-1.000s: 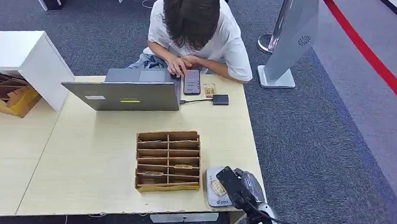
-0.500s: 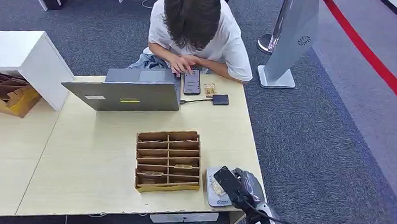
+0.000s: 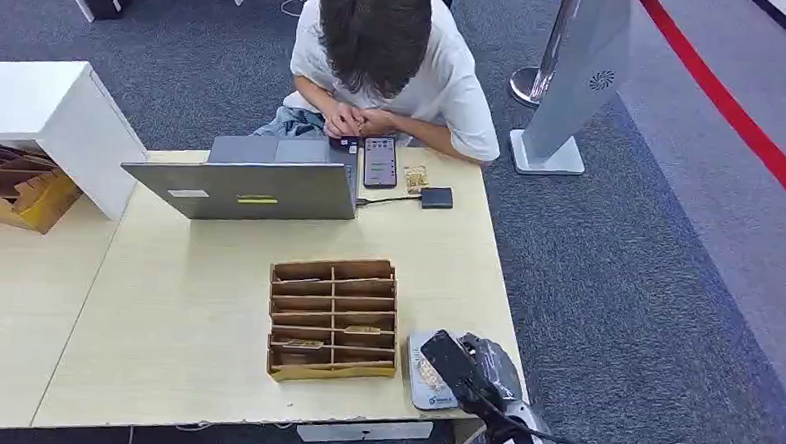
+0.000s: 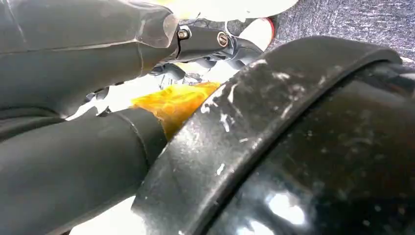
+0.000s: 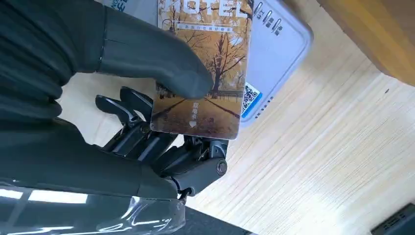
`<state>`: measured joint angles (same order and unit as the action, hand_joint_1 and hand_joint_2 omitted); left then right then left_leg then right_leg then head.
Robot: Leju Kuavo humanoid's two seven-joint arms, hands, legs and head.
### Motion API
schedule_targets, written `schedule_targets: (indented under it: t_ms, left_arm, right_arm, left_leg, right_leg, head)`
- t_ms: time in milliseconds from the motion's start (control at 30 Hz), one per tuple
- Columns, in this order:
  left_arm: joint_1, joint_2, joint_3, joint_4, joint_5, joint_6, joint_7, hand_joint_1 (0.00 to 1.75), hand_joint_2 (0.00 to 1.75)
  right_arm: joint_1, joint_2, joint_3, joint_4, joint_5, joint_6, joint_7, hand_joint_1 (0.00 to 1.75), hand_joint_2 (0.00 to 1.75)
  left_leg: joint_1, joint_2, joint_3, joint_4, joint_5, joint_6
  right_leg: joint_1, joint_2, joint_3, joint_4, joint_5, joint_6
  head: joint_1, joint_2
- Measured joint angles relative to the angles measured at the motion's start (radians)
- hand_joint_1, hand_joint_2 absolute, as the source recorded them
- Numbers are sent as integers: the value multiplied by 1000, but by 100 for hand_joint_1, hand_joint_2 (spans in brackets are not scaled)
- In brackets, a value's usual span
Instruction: Pass the card to the sensor for recognition and then transmit it.
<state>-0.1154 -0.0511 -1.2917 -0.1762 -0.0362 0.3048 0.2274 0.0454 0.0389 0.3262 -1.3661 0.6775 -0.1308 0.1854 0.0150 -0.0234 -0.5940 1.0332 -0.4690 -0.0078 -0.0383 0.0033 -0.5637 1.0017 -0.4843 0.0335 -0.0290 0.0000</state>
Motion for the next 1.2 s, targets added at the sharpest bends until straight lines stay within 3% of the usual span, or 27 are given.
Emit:
schedule_targets:
  t_ms: [1200]
  left_arm:
    - [1,-2,14,0,-9,0,7,0,0]
  right_arm:
    - [-3,4,-2,2,47,-1,3,175,175]
  left_leg:
    - [0,0,0,0,0,0]
  right_leg:
    - [0,0,0,0,0,0]
  head:
    - [0,0]
